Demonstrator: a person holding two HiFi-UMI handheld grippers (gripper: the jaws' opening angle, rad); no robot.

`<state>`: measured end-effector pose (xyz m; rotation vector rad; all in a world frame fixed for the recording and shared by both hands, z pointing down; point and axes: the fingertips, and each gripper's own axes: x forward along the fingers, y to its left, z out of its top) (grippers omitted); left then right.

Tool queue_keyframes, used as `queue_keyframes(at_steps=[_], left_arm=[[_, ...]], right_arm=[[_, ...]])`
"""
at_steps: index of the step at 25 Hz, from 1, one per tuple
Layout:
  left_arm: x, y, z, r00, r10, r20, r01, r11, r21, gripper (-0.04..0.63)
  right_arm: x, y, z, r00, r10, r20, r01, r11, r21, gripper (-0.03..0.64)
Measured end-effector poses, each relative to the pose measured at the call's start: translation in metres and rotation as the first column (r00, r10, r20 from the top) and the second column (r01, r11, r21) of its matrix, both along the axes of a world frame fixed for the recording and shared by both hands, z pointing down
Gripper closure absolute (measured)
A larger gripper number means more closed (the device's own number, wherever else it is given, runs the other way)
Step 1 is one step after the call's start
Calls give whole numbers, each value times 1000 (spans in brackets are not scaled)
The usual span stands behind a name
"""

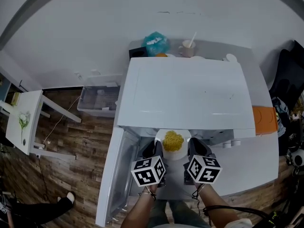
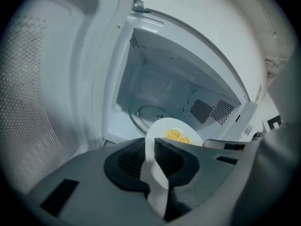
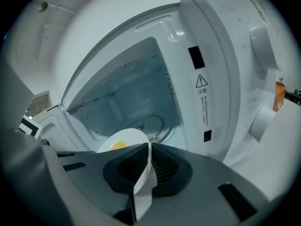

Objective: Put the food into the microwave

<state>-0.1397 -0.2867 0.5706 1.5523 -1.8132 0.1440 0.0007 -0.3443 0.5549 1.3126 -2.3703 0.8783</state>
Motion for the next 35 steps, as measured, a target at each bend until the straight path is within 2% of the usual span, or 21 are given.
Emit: queue_keyframes(at_steps=[13, 26, 35], left_arm=[[-17, -26, 0, 999, -39, -36, 41, 998, 57, 531], [-25, -50, -1, 1000, -15, 1, 15, 993, 116, 531], [-33, -63, 0, 999, -28, 20, 25, 991, 129, 531]], right_arm=[[-15, -25, -3, 999, 42, 15, -43, 998, 44, 583], [-21, -46, -2, 996, 84, 35, -87, 993, 77, 583], [-30, -60, -1, 993, 113, 24, -115, 988, 101, 581]])
